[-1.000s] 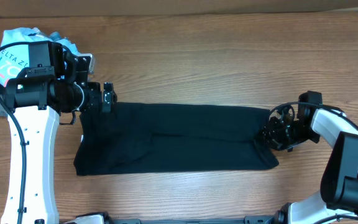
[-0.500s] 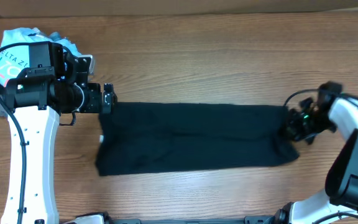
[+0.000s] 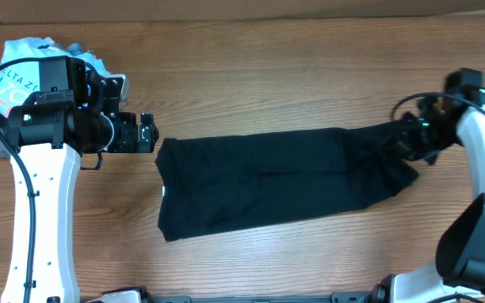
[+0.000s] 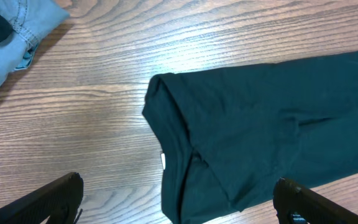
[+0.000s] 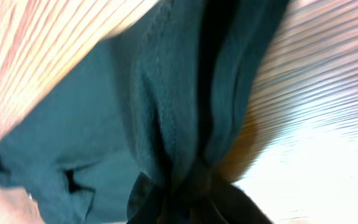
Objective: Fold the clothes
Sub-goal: 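Lift the strip's right end and fold it leftward with the right gripper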
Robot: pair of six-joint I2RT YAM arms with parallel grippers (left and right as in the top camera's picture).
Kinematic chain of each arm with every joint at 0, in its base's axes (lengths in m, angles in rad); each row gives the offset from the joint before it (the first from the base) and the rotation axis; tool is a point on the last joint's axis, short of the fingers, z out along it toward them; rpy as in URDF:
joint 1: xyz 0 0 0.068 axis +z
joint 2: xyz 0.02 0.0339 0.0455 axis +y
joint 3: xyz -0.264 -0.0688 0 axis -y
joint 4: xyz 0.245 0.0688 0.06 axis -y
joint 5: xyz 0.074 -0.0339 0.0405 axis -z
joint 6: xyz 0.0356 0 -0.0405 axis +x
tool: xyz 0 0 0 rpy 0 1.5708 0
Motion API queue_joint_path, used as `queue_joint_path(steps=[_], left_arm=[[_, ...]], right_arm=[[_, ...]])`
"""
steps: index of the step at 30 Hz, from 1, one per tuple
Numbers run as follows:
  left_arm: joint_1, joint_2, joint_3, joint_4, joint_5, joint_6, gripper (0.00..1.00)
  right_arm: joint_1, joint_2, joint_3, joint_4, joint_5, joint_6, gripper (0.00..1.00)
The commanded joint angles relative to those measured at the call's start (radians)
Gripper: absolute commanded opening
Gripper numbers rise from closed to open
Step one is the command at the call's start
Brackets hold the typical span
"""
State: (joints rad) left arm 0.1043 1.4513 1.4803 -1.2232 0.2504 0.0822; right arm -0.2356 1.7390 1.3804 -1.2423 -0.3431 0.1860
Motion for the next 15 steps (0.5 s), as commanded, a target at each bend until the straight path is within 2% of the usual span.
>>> queue_joint_path(steps=[1,9,15], left_arm=[[-0.007,-0.006,0.021,0.001,0.005,0.019,1.00],[-0.007,-0.006,0.021,0.000,0.005,0.019,1.00],[-0.007,-0.006,0.021,0.001,0.005,0.019,1.00]], right_arm=[[0.103,-0.029,0.026,-0.002,-0.024,0.050,0.04],[0.359,-0.028,0.025,0.037,0.067,0.160,0.06],[0.463,-0.027,0.013,0.082,0.082,0.198,0.09]])
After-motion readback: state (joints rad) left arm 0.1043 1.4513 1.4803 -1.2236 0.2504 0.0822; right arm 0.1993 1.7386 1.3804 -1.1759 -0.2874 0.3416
